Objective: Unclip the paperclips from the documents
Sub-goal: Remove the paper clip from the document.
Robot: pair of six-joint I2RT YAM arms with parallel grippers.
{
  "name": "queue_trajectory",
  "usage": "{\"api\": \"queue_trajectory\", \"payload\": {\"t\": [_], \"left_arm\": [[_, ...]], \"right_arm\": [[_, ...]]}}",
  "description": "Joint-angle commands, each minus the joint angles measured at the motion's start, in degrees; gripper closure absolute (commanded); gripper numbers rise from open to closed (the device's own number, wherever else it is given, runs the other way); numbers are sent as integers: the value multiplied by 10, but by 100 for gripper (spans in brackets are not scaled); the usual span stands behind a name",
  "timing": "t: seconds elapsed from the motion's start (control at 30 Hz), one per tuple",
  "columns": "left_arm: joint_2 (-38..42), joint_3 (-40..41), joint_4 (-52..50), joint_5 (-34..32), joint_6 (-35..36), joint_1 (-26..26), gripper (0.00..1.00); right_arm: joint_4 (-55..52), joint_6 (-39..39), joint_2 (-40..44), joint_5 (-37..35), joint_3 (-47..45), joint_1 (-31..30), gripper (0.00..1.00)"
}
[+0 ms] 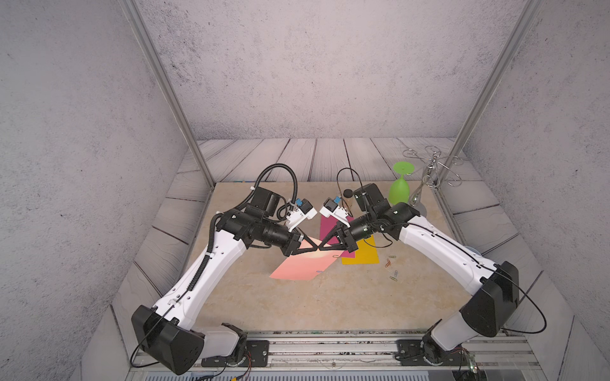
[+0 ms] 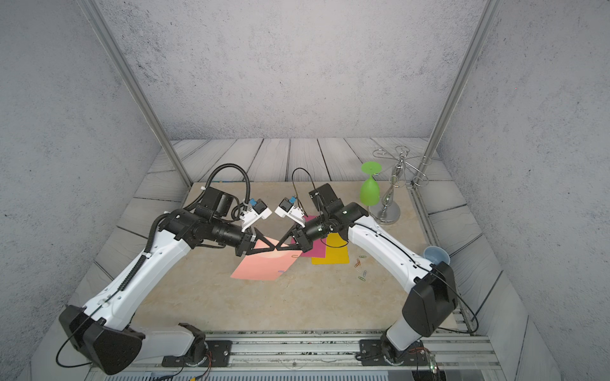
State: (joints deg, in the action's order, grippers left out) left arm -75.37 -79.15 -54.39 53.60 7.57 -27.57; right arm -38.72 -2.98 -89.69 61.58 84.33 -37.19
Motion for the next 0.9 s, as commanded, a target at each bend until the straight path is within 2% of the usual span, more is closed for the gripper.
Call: {"api": "queue_trajectory", "payload": {"t": [0.0, 0.87], "left_arm": [[-3, -8, -38, 0, 20, -7, 100], [-10, -5, -41, -6, 24, -11, 100]], "right_arm": [[21, 5, -9, 11, 2, 15, 94], [27, 11, -9, 28, 2, 25, 92]]}}
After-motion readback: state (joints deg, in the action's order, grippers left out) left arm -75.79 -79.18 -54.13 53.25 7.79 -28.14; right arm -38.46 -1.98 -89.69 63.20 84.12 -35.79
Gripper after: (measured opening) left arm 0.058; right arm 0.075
